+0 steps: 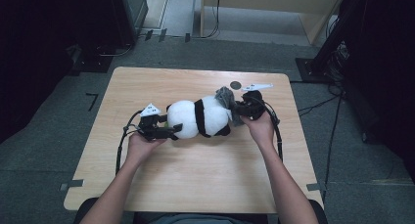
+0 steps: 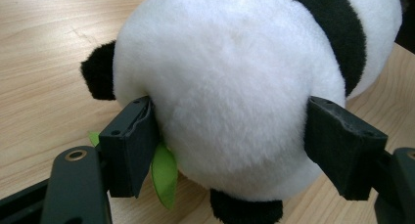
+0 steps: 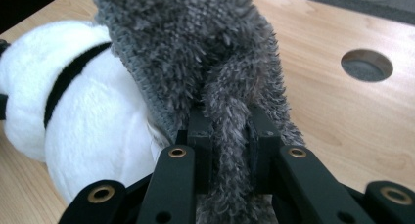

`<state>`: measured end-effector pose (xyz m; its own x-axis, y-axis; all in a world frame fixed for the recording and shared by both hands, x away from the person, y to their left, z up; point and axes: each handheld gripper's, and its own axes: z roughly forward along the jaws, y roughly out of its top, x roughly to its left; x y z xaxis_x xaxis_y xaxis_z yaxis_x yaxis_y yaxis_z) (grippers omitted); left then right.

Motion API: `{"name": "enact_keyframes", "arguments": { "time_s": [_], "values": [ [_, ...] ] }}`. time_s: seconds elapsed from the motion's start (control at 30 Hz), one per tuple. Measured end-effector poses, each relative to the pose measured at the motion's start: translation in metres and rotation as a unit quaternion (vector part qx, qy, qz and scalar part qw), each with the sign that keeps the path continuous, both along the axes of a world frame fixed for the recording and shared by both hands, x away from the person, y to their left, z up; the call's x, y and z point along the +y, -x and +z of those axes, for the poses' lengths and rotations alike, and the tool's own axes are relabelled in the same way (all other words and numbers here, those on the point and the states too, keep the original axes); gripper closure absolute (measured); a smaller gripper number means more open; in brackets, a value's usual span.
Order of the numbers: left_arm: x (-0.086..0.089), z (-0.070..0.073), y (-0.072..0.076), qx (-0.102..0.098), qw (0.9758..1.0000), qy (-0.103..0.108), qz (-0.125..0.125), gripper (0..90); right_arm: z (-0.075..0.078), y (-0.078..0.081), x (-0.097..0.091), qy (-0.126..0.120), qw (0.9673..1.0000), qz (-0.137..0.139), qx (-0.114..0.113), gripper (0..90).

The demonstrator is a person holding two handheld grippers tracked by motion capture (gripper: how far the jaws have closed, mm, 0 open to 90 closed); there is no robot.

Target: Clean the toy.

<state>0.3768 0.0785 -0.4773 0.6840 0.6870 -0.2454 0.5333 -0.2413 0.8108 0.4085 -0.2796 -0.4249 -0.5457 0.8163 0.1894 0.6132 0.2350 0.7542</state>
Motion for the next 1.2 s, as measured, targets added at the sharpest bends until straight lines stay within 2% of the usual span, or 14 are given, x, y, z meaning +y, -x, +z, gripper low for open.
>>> {"name": "enact_keyframes", "arguments": {
  "time_s": [0.1,0.2,0.27,0.43,0.53,0.67,0.87,1.1,1.2],
  "values": [
    [0.000,0.000,0.000,0.000,1.0000,0.000,0.001,24.3,-0.005,0.001,-0.002,-0.003,1.0000,-0.003,0.005,77.3],
    [0.000,0.000,0.000,0.000,1.0000,0.002,0.001,24.3,-0.012,0.000,-0.004,-0.005,0.9997,-0.008,0.023,77.2],
    [0.001,0.000,-0.001,0.001,1.0000,0.002,0.001,24.3,-0.017,-0.001,-0.005,-0.001,0.9996,-0.009,0.027,77.4],
    [0.001,0.001,-0.001,0.009,1.0000,0.001,0.003,25.4,-0.033,-0.001,-0.005,0.018,0.9981,-0.006,0.059,77.4],
    [0.001,0.001,-0.001,0.010,0.9999,-0.003,0.003,27.5,-0.034,0.000,-0.005,0.021,0.9980,-0.004,0.059,77.4],
    [0.002,0.001,-0.001,0.010,0.9999,-0.005,0.000,27.5,-0.029,0.001,-0.006,0.031,0.9983,-0.002,0.049,77.5],
    [0.001,0.001,0.000,-0.001,0.9999,-0.014,-0.004,28.0,-0.017,0.006,-0.017,0.014,0.9992,-0.012,0.036,77.6],
    [0.002,0.001,0.000,-0.007,0.9998,-0.013,-0.012,28.3,0.014,0.019,-0.023,-0.008,1.0000,-0.004,-0.004,77.7],
    [0.002,0.001,-0.001,-0.006,0.9998,-0.013,-0.013,27.9,0.030,0.026,-0.020,-0.014,0.9997,0.010,-0.018,77.7]
  ]
}}
